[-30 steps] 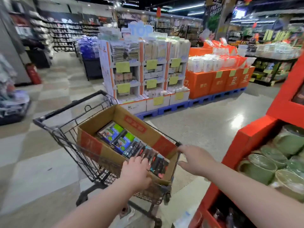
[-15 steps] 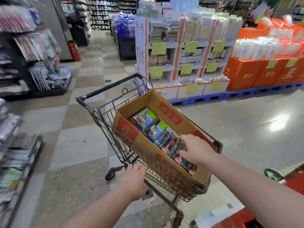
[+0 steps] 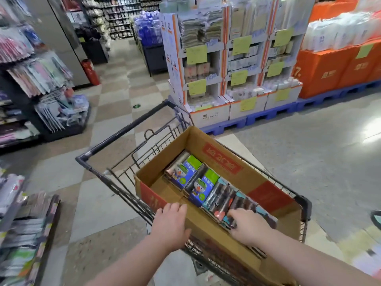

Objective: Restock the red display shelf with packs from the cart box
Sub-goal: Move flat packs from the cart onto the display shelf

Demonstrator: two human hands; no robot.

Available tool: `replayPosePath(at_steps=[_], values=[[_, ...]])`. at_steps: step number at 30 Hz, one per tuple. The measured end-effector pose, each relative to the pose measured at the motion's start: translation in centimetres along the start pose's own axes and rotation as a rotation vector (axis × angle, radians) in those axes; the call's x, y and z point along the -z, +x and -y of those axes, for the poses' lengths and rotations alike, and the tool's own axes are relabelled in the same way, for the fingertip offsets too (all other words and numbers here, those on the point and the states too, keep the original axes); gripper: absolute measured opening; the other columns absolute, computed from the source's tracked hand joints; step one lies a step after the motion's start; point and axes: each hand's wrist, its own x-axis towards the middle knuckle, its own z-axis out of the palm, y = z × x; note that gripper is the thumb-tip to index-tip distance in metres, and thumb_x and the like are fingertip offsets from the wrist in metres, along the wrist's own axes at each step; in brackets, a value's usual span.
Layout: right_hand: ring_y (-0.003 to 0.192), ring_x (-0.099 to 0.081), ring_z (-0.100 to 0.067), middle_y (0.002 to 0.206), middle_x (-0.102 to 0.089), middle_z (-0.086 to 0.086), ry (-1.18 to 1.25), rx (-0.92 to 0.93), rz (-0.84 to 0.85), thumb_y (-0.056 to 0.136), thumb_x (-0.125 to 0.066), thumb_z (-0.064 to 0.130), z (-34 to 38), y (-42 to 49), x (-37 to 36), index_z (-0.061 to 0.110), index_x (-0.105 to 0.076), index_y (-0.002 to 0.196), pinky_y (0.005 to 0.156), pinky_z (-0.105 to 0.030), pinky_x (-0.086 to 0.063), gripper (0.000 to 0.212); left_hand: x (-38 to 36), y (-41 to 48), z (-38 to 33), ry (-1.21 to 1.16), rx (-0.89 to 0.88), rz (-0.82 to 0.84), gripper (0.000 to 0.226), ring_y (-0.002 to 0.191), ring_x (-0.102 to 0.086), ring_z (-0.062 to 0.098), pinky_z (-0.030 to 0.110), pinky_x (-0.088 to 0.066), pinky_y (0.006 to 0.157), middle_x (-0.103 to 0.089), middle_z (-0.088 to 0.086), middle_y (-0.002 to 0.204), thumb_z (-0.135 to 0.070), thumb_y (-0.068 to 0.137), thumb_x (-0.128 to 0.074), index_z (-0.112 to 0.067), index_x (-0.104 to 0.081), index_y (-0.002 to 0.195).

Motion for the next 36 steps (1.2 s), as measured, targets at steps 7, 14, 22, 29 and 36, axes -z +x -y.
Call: replayPosePath(at_steps=[7,14,22,29,36], values=[[0.117,-0.053,-0.027,0.131,-0.051,-0.006,0.032,-0.064,0.091,0.089,-0.049,0.027,-1.5,3.5,-1.0,0.021,-0.044,0.131,0.089,-0.036,-0.044,0.042,1.8,6.8,0.9,0.020,-0.020,0.034,0.068,0.137,-0.032,0.024,0.041,-0.029,0.112,-0.034,0.002,0.148,-0.048,0.090,-0.050,-0.022,-0.024,0.148],[0.119,-0.050,-0.027,0.131,-0.048,-0.006,0.144,-0.192,0.170,0.089,-0.051,0.029,-1.8,6.3,-1.4,0.020,-0.043,0.132,0.090,-0.036,-0.045,0.045,0.5,13.9,2.7,0.024,-0.064,0.200,0.068,0.138,-0.031,0.026,0.043,-0.030,0.112,-0.032,0.005,0.149,-0.048,0.090,-0.052,-0.020,-0.027,0.145],[0.126,-0.046,-0.025,0.138,-0.046,-0.002,0.323,-0.408,0.190,0.088,-0.050,0.025,-0.9,9.0,-1.4,0.024,-0.041,0.136,0.099,-0.038,-0.043,0.049,-0.7,25.4,6.2,-0.116,0.037,0.279,0.070,0.135,-0.033,0.030,0.038,-0.032,0.111,-0.032,0.013,0.147,-0.048,0.086,-0.058,-0.014,-0.033,0.142],[0.128,-0.045,-0.021,0.148,-0.038,-0.003,0.455,-0.515,0.226,0.090,-0.053,0.039,0.3,10.4,-3.1,0.027,-0.041,0.138,0.101,-0.035,-0.043,0.051,-2.7,31.9,6.6,-0.250,0.194,0.256,0.074,0.139,-0.026,0.033,0.042,-0.030,0.112,-0.023,0.011,0.152,-0.043,0.084,-0.063,-0.018,-0.030,0.146],[0.127,-0.045,-0.022,0.143,-0.041,0.001,0.517,-0.541,0.254,0.092,-0.052,0.037,0.4,11.4,-3.7,0.026,-0.043,0.136,0.100,-0.032,-0.042,0.047,-3.6,34.0,6.2,-0.345,0.364,0.157,0.092,0.136,-0.028,0.037,0.046,-0.028,0.109,-0.028,0.018,0.149,-0.037,0.080,-0.069,-0.013,-0.016,0.150]])
